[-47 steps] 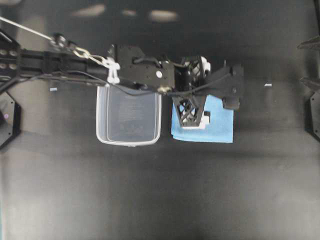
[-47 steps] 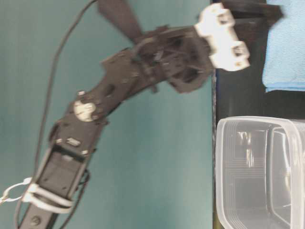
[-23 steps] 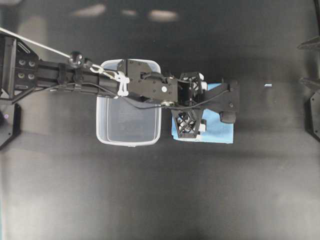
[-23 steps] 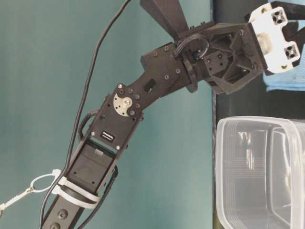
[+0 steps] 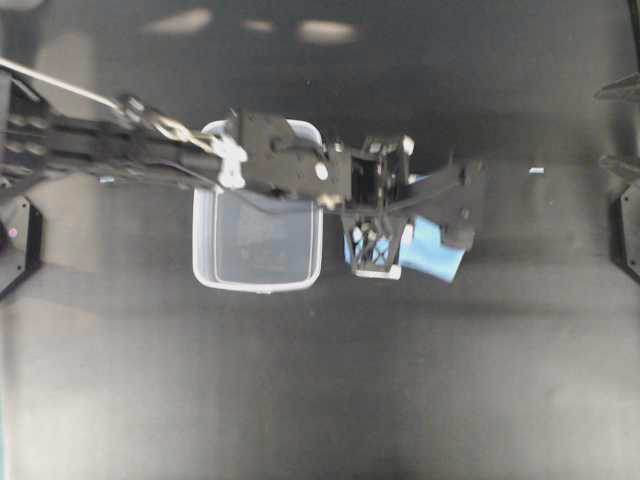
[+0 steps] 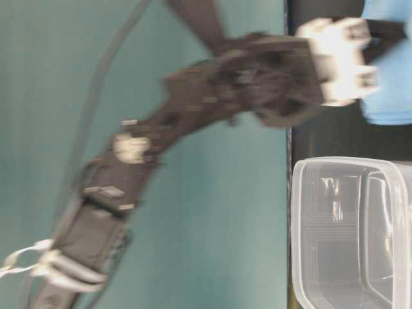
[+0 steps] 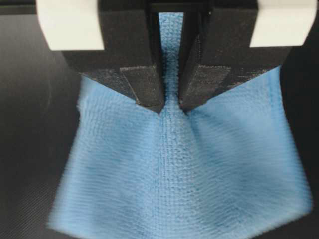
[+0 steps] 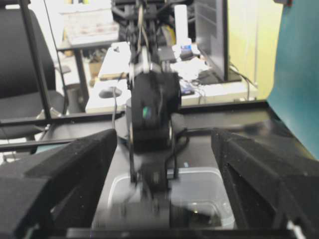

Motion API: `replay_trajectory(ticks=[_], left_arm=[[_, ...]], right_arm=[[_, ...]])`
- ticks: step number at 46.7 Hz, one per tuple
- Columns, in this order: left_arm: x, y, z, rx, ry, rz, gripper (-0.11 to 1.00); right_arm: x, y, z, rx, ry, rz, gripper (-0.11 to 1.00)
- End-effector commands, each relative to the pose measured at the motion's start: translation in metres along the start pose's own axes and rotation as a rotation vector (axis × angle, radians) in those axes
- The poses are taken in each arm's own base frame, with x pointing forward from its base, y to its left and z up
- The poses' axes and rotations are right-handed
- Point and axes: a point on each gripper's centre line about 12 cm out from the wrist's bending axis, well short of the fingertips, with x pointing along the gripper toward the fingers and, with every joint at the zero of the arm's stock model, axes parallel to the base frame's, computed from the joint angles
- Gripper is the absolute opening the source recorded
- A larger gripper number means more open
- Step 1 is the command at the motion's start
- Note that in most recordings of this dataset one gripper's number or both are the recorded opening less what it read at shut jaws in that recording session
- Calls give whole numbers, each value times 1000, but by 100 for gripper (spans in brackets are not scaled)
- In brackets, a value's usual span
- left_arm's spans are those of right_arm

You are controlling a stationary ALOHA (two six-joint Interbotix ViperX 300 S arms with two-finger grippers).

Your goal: Place the blue towel into the container with the left arm.

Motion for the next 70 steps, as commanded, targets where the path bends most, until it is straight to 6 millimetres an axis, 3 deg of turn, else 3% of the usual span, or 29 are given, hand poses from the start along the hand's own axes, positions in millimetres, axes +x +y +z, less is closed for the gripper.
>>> replay_trajectory(ticks=[1,6,10,15,19,30,40,55,70], left_arm=[[-70,10,37,3,-121,28,6],[-120,18,46,-5,-164,45,6],[-154,25,42,-18,-169,57,6],[-186,29,19,-46,-134,60,6],[-199,28,-1,-55,-115,62,6],[-201,15,-54,-71,-105,56,6],[-185,10,-94,-84,-56,51,6],[-155,3,-120,-83,-46,45,6],[-144,2,-131,-112,-41,44,6]], right_arm=[[1,0,3,6,-6,-1,74],[1,0,2,6,-3,-2,74],[1,0,2,6,-5,-2,74],[1,0,1,6,-2,-2,74],[1,0,1,6,-2,-2,74],[1,0,-2,6,6,-2,74],[1,0,-5,8,11,-2,74],[1,-1,-6,8,12,-2,74],[1,-1,-5,9,11,-2,74]])
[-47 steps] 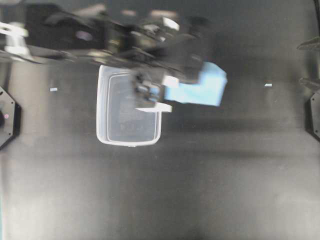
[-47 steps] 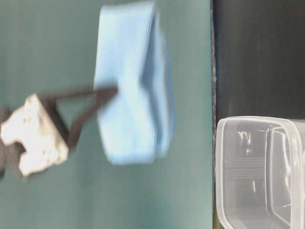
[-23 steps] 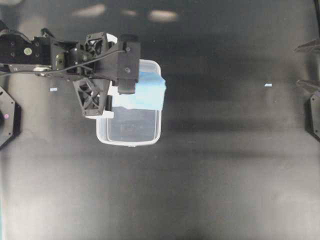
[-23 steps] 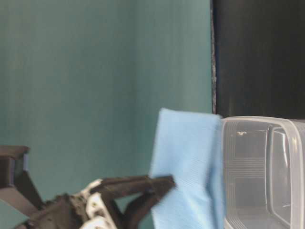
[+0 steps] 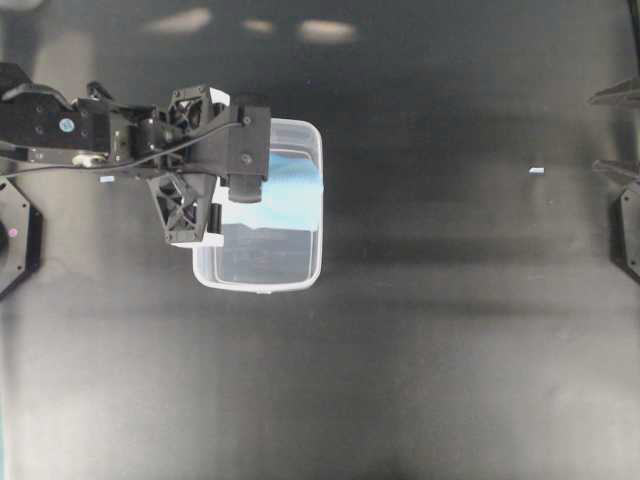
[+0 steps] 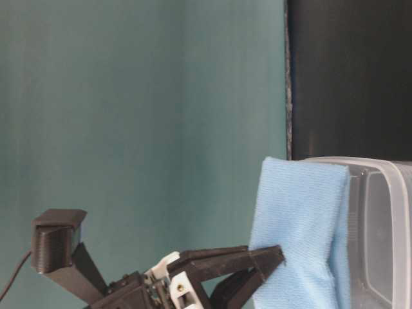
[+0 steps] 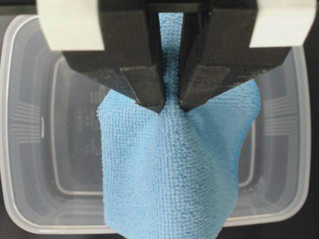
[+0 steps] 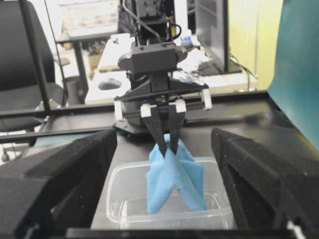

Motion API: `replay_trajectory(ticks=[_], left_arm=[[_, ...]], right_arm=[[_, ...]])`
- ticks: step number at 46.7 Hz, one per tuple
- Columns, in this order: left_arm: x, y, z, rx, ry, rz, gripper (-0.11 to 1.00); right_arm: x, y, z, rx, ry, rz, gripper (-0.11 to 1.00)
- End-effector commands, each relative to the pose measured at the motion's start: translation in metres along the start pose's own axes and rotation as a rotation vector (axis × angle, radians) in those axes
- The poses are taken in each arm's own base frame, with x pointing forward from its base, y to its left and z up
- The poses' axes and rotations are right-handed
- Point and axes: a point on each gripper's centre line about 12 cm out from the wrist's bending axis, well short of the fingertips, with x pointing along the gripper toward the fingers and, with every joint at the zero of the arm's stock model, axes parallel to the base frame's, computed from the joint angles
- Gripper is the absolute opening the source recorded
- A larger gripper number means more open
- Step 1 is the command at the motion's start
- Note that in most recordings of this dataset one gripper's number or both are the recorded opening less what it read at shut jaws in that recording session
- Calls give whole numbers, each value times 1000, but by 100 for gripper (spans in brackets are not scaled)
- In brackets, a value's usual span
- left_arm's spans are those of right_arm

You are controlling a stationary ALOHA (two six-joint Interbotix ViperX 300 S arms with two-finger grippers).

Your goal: Place the blue towel into the container with the left arm.

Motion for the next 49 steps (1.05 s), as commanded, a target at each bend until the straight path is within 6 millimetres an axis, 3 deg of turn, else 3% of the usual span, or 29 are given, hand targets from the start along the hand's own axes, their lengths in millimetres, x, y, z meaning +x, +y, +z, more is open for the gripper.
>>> replay_trajectory(ticks=[1,14,23,27,30,33,39,45,49], left_arm=[[0,2,1,-12,-10,6,6],[8,1,-4,-37,-27,5,9],[9,1,-6,-40,-35,6,65],[2,2,1,-40,-64,10,85],[-10,4,9,-41,-103,15,90],[-28,4,19,-38,-161,22,88],[-76,7,34,-45,-298,38,88],[-123,7,34,-72,-425,47,88],[-144,3,27,-76,-497,42,88]], right_arm=[[2,0,4,4,-12,-3,74],[2,0,4,4,-14,-3,74],[1,0,4,4,-17,-3,74],[1,0,4,4,-17,-3,74],[1,0,4,3,-17,-3,74],[1,0,4,3,-17,-3,74],[1,0,4,3,-17,-3,74],[1,0,4,3,-17,-3,74],[1,0,4,3,-17,-3,74]])
